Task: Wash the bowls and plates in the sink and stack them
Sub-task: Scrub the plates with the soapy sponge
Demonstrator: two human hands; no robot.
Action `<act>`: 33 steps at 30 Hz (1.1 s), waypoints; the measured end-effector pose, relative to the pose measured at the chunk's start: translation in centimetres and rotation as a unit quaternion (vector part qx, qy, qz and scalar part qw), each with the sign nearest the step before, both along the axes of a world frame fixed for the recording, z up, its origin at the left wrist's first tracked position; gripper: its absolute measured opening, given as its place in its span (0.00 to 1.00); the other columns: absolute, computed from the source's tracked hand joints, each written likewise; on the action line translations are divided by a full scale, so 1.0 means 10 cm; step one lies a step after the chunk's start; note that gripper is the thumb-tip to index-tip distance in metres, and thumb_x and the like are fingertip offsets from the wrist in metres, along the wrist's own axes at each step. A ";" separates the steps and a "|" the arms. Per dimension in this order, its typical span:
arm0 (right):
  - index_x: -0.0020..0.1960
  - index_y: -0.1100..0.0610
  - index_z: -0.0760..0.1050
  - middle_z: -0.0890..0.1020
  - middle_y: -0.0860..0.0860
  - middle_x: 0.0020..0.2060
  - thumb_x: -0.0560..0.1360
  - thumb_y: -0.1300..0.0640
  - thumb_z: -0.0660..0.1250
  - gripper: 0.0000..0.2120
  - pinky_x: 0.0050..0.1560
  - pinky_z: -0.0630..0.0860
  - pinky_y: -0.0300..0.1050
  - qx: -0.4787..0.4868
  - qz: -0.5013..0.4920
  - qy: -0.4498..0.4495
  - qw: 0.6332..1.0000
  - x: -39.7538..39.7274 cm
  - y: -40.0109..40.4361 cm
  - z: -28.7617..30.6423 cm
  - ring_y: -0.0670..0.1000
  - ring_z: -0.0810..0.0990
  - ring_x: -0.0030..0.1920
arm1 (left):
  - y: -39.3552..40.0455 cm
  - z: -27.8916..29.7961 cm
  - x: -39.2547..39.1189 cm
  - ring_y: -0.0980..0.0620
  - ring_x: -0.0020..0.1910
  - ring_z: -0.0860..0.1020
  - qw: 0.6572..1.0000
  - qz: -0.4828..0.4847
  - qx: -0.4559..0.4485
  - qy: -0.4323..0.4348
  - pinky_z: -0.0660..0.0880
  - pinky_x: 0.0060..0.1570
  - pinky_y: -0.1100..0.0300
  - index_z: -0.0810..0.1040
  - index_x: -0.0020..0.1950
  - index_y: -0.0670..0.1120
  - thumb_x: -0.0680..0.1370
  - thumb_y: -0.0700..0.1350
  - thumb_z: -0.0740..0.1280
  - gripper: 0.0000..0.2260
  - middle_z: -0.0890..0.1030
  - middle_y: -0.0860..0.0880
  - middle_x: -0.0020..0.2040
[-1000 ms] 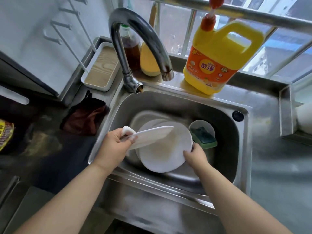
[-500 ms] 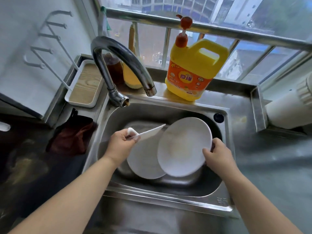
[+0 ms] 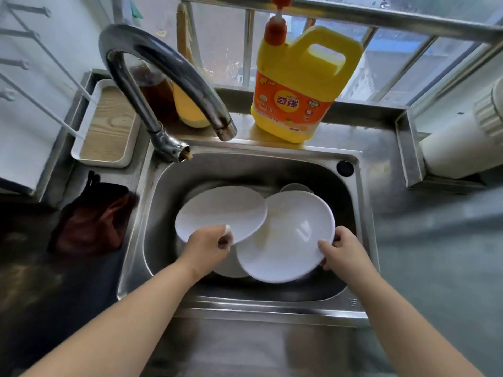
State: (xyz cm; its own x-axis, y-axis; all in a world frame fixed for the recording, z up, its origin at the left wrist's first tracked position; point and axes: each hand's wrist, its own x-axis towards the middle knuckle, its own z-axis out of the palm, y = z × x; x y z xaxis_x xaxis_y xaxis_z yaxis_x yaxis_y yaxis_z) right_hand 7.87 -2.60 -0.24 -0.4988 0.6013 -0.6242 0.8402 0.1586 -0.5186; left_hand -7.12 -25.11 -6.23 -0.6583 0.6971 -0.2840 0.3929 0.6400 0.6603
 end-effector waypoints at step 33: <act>0.52 0.56 0.80 0.82 0.58 0.46 0.75 0.65 0.62 0.11 0.34 0.79 0.35 -0.166 0.126 0.028 0.978 -1.31 -0.66 -0.27 0.49 0.85 0.36 | -0.21 0.06 -0.11 0.53 0.36 0.77 0.984 0.129 0.108 -0.061 0.76 0.41 0.55 0.77 0.39 0.44 0.71 0.37 0.72 0.06 0.79 0.51 0.34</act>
State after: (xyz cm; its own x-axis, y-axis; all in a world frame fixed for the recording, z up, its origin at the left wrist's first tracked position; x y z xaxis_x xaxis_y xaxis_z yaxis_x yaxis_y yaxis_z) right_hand -5.26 -9.18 -2.93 -0.6449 0.2227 -0.7311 0.7642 0.1719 -0.6217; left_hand -8.20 -27.22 -5.58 -0.7910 0.5649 -0.2349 0.1459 0.5470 0.8244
